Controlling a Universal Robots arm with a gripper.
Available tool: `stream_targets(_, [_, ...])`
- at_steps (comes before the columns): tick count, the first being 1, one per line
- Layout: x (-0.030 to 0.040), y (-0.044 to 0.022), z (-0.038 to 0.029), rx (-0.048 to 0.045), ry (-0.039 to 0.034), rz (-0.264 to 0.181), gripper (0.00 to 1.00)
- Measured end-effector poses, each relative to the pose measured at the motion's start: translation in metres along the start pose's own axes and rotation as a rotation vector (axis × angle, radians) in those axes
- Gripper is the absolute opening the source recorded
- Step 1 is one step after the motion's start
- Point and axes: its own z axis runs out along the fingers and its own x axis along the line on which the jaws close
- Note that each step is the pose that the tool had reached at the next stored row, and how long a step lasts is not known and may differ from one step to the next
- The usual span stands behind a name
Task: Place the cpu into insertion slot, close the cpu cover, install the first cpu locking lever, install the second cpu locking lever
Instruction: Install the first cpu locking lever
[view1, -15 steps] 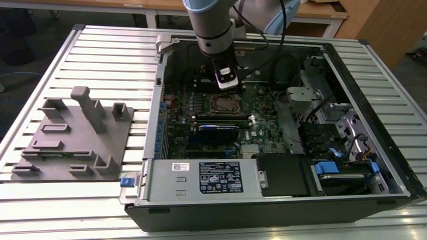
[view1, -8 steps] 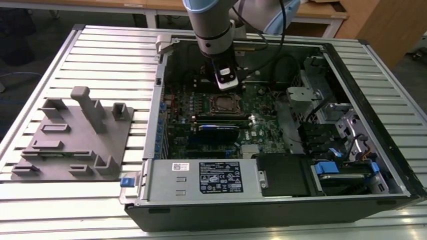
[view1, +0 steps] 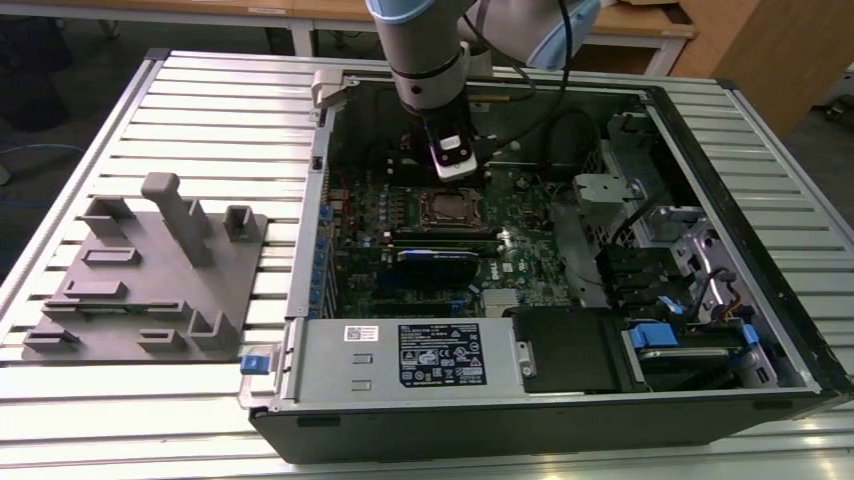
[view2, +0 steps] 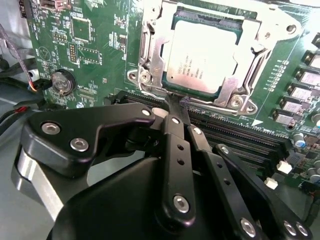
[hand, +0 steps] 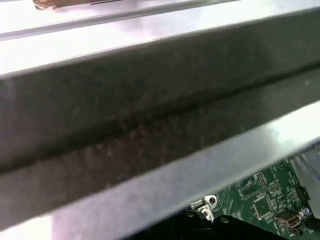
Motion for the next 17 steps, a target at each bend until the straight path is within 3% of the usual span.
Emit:
stream_targets(14, [0.0001, -0.0003, 0.0025, 0.0006, -0.0004, 0.0, 0.1])
stream_targets(15, [0.0, -0.0004, 0.0025, -0.0015, 0.0005, 0.001, 0.1])
stream_targets(17, [0.0001, -0.0003, 0.0025, -0.0166, 0.0058, 0.005, 0.1])
